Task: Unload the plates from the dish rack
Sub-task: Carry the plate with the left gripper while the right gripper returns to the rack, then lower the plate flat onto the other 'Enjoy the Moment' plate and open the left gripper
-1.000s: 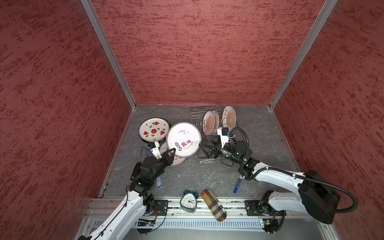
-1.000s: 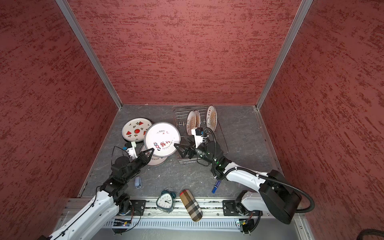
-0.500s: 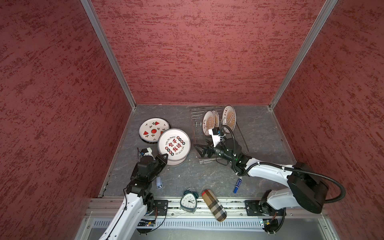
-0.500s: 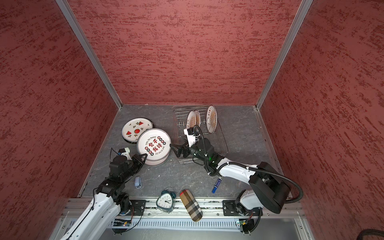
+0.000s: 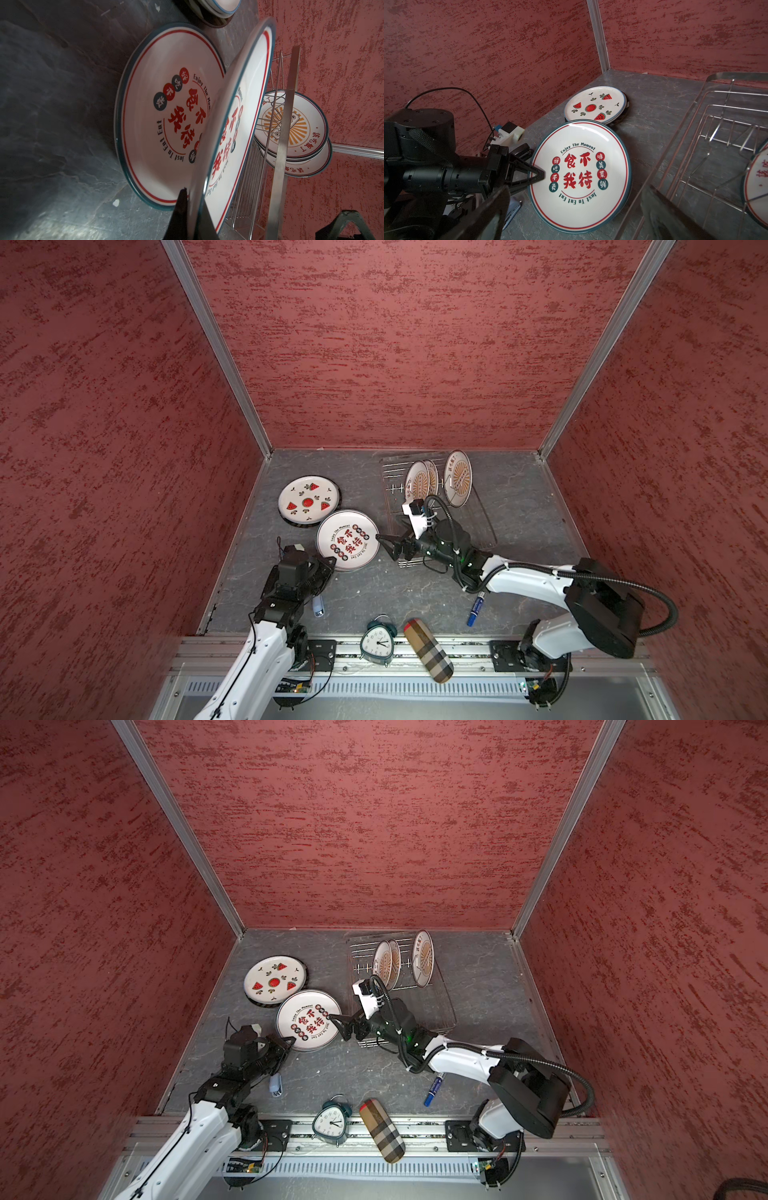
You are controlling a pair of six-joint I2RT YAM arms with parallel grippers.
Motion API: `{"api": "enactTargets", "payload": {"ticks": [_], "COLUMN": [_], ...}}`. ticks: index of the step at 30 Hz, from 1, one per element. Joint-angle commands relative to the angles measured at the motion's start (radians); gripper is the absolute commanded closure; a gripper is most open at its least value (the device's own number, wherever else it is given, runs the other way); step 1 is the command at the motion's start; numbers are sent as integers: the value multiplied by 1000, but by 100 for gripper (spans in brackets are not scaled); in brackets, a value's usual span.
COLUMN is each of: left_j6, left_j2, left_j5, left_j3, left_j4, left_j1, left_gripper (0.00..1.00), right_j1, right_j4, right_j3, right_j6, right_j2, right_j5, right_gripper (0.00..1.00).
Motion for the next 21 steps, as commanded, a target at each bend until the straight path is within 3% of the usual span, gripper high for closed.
{"api": "enactTargets", "payload": {"ticks": [1,12,21], "left_j6": [-28,-25,-44], "left_j2": [5,117,117], "left_j5": [8,29,-3], "left_j3": [33,28,23], "left_j4": [37,121,104], "left_j1": [9,13,23], "left_gripper": [100,100,99], "right_j1": [10,23,26], "right_j4": [-11,-3,-2], "right_j3": [30,22,22], "right_j6": [-34,-47,-53], "right_j2": [4,-6,-8], "right_j5": [38,47,53], "right_gripper": [1,1,1]}}
